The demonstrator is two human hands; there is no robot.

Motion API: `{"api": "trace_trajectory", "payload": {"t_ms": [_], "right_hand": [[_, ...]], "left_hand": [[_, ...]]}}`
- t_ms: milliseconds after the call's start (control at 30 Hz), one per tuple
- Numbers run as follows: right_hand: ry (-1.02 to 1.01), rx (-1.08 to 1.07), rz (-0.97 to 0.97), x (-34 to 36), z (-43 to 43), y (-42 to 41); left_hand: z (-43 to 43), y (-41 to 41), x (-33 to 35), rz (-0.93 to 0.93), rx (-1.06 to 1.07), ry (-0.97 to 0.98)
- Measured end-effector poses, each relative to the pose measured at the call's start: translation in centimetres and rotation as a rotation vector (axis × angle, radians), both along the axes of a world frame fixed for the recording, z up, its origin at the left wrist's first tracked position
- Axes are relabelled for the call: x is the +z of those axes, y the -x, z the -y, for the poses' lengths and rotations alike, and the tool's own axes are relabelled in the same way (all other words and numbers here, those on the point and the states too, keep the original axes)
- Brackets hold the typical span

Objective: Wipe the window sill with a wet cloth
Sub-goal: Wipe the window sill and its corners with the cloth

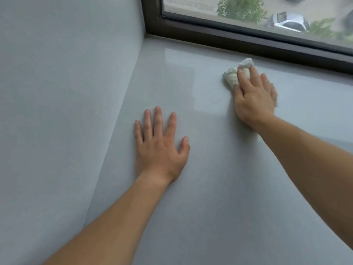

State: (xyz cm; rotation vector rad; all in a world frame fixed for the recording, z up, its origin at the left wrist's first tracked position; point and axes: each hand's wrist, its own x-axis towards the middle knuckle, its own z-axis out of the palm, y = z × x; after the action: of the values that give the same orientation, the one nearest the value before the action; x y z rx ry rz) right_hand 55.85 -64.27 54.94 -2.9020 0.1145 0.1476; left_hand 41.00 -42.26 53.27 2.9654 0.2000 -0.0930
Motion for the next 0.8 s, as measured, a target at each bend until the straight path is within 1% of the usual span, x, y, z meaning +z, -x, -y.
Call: {"api": "trace_trajectory", "payload": {"t_ms": [33,67,167,200,233,267,333,367,400,433,533,567,600,633,667,733,767,800], "right_hand": [[0.003,-0.012,0.006,0.0,-1.3,0.9],[0.007,0.034,0.024,-0.1,-2.8,2.2],[0.015,0.396,0.038,-0.2,-4.7,6.3],[0.007,0.457,0.026,-0.1,-3.8,6.4],[0.005,0.441,0.018,0.0,-2.6,5.8],[0.009,0.353,0.009,0.1,-1.4,5.1],[-0.007,0.07,-0.007,0.2,0.1,4.1],[-0.017,-0.024,-0.007,0.2,-0.4,4.5],[-0.009,-0.045,0.005,0.0,-1.5,5.5],[0.003,0.007,0.025,-0.2,-3.0,7.0],[-0.007,0.316,0.045,-0.2,-4.9,11.6],[-0.005,0.373,0.034,-0.1,-4.2,12.2],[0.003,0.385,0.029,-0.2,-3.0,12.1],[0.016,0.341,0.017,-0.3,-1.9,11.7],[0.015,0.243,0.004,-0.3,-0.8,11.3],[-0.014,-0.009,-0.008,-0.4,-0.1,11.2],[-0.014,-0.064,0.0,-0.5,-0.8,11.9],[0.0,-0.049,0.014,-0.7,-2.0,13.1]], "left_hand": [[0.0,0.0,0.0,0.005,0.001,-0.002],[0.0,0.0,0.0,0.009,0.002,-0.002],[-0.1,-0.1,0.0,0.018,0.002,-0.003],[-0.1,0.0,0.0,0.011,0.0,-0.006],[-0.2,-0.1,0.0,0.002,-0.001,-0.009],[-0.3,-0.1,-0.1,-0.006,-0.001,-0.009],[-0.5,-0.1,-0.1,-0.014,-0.001,-0.005],[-0.5,-0.1,0.0,-0.017,-0.002,-0.005],[-0.6,-0.1,0.0,-0.016,-0.002,-0.005],[-0.6,-0.1,0.0,-0.006,-0.002,0.0],[-0.8,0.1,-0.1,0.026,-0.003,0.019],[-0.9,0.2,-0.1,0.021,-0.007,0.024],[-0.9,0.2,-0.2,0.005,-0.012,0.023],[-1.0,0.3,-0.1,-0.019,-0.016,0.017],[-1.1,0.3,-0.1,-0.043,-0.023,0.014],[-1.2,0.4,-0.2,-0.05,-0.049,0.06],[-1.2,0.7,-0.1,-0.02,-0.063,0.132],[-1.3,1.2,0.0,0.031,-0.07,0.237]]}}
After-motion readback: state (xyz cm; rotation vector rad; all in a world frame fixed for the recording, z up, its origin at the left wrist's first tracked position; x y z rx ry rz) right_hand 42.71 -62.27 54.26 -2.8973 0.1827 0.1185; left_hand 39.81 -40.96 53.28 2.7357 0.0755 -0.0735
